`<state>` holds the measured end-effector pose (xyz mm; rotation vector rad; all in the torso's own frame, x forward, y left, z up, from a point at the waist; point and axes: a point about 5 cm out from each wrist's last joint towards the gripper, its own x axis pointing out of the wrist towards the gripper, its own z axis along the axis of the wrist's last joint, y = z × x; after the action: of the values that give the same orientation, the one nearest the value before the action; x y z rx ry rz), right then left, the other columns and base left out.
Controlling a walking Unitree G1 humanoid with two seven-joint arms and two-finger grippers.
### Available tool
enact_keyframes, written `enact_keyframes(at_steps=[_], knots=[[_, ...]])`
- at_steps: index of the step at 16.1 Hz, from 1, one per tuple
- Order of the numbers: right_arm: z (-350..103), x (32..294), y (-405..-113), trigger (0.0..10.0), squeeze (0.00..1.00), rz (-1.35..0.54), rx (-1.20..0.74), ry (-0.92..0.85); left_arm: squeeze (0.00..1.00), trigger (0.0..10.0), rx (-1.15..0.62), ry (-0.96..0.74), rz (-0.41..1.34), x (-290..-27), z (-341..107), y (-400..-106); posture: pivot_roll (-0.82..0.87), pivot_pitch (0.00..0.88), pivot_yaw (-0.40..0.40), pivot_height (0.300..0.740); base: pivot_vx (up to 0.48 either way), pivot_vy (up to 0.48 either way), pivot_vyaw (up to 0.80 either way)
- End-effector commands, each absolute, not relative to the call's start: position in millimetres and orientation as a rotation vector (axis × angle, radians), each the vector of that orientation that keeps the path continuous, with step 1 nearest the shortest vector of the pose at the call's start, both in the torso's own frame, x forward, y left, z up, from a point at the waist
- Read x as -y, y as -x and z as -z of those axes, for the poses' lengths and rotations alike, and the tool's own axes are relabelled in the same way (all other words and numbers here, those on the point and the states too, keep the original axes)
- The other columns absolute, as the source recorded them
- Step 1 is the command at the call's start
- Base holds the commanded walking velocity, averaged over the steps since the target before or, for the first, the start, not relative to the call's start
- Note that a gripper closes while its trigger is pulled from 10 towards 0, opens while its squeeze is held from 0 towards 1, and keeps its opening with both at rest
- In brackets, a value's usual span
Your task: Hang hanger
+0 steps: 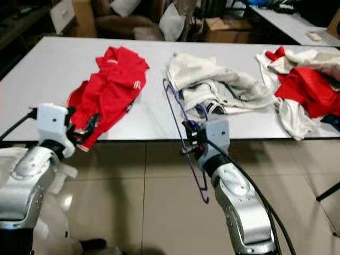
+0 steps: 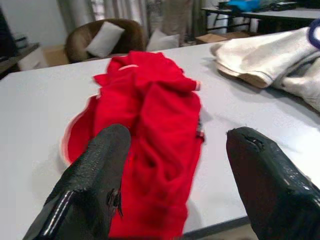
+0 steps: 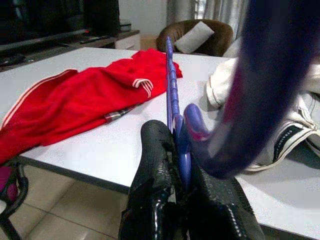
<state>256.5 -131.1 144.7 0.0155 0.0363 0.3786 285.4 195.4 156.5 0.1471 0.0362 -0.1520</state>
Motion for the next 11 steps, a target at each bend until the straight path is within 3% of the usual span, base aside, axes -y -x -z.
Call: enact_keyframes(at_steps=[1,5,8,11], knots=[[-151.0,132.8,-257.1,10.0,0.0,-0.374,-0.003,-0.011,0.15,10.0,-0.041,-0.143,0.122,-201.9,-156.8,-287.4,-0.02,0.018,-0.014,0.74,0.33,0.0,0.0],[-150.7,131.9,-259.1,10.0,0.0,-0.374,-0.006,-0.015,0.15,10.0,-0.049,-0.139,0.125,-201.7,-155.3,-290.0,-0.03,0.012,-0.011,0.74,0.351,0.0,0.0],[-150.0,131.1,-259.8,10.0,0.0,-0.379,-0.019,-0.026,0.15,10.0,-0.05,-0.148,0.114,-202.0,-154.9,-290.5,-0.03,0.007,-0.011,0.74,0.366,0.0,-0.71],[-151.1,130.2,-259.4,10.0,0.0,-0.396,-0.001,0.002,0.15,10.0,-0.043,-0.161,0.074,-208.0,-156.1,-290.3,-0.03,0.0,-0.021,0.74,0.364,0.0,0.0]])
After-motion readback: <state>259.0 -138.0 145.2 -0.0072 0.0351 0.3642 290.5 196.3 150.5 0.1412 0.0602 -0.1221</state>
